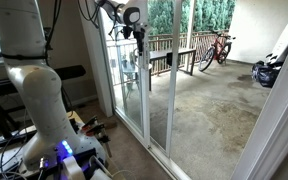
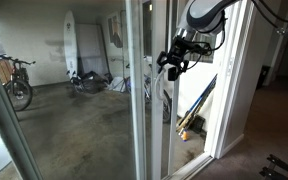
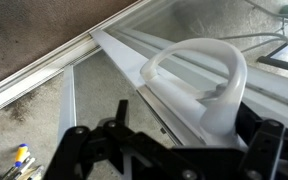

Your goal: Slide the glass door to the right

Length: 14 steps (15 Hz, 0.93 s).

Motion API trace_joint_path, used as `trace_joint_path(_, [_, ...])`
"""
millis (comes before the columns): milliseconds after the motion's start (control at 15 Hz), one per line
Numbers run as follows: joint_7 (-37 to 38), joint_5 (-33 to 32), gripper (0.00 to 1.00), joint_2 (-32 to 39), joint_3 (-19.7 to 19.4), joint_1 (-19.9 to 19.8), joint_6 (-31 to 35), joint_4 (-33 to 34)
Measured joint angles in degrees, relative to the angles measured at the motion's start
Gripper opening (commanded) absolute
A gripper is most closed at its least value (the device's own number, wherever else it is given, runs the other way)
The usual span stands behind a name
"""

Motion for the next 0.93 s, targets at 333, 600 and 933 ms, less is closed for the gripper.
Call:
trace_joint_path(333, [2.0, -3.6, 1.00, 0.0, 0.0, 0.4, -0.1, 0.3])
trace_joint_path(600, [2.4, -6.5, 1.00, 0.1, -0.3, 0.5, -1.7, 1.2])
trace_joint_path(933, [2.0, -6.5, 1.00, -0.4, -1.7, -0.1, -4.4, 1.5])
